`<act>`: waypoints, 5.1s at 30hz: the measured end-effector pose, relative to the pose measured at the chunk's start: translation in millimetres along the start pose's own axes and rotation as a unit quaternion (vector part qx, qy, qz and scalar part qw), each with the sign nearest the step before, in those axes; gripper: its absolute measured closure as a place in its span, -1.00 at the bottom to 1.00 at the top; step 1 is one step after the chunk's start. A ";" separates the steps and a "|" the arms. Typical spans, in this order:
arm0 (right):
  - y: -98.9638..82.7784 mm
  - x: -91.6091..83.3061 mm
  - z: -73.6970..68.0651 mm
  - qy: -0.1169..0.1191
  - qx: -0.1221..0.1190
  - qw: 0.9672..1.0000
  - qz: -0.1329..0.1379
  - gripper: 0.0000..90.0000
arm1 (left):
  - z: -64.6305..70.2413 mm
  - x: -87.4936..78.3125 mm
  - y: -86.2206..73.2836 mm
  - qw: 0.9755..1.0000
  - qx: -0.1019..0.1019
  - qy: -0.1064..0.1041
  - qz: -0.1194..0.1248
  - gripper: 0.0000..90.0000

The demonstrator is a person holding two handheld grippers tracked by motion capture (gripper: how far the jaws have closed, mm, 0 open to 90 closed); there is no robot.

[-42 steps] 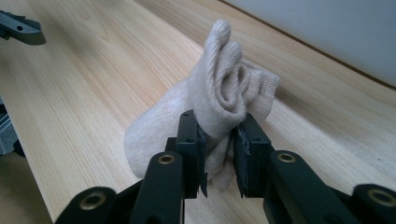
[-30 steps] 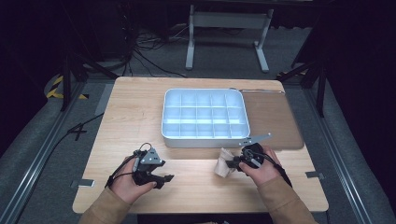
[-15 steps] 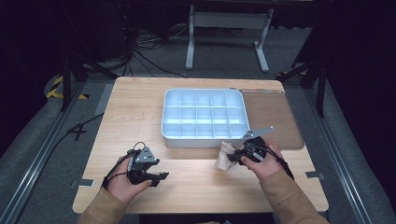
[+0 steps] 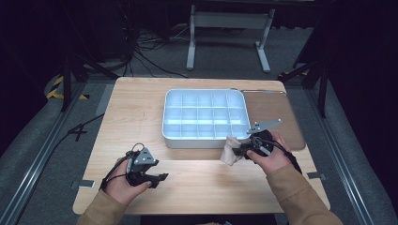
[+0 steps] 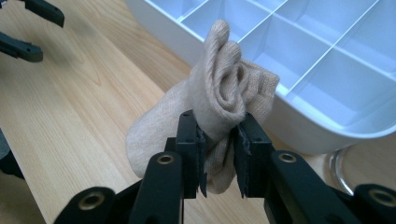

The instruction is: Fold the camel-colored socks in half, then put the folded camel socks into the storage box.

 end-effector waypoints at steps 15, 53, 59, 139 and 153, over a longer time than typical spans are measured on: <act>25.5 -14.1 10.9 -0.015 0.000 1.000 0.015 0.66 | 0.6 0.2 -0.6 1.000 -0.001 -0.002 -0.004 -0.16; 57.0 -2.4 74.7 -0.120 -0.016 0.992 -0.037 0.64 | -2.0 -1.0 -0.1 1.000 -0.001 0.000 0.001 -0.15; 54.7 3.2 78.2 -0.133 -0.025 0.989 -0.056 0.64 | -1.2 -0.3 -0.6 1.000 -0.001 0.000 0.003 -0.15; 39.4 25.3 69.2 -0.111 -0.025 0.989 -0.094 0.20 | -1.6 -1.4 -12.5 1.000 -0.007 0.000 -0.012 -0.15; 27.7 -21.1 61.1 -0.099 -0.016 0.995 -0.001 0.14 | -3.1 -5.5 -15.3 1.000 -0.018 0.006 -0.006 -0.15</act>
Point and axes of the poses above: each handheld gripper's, and its own axes: x roughly forward along the jaws, y roughly out of its top, z roughly to its right, the point moved 4 cm from there along x, roughly forward along the jaws, and after that the axes turned 4 degrees about y, right-handed, at the moved point
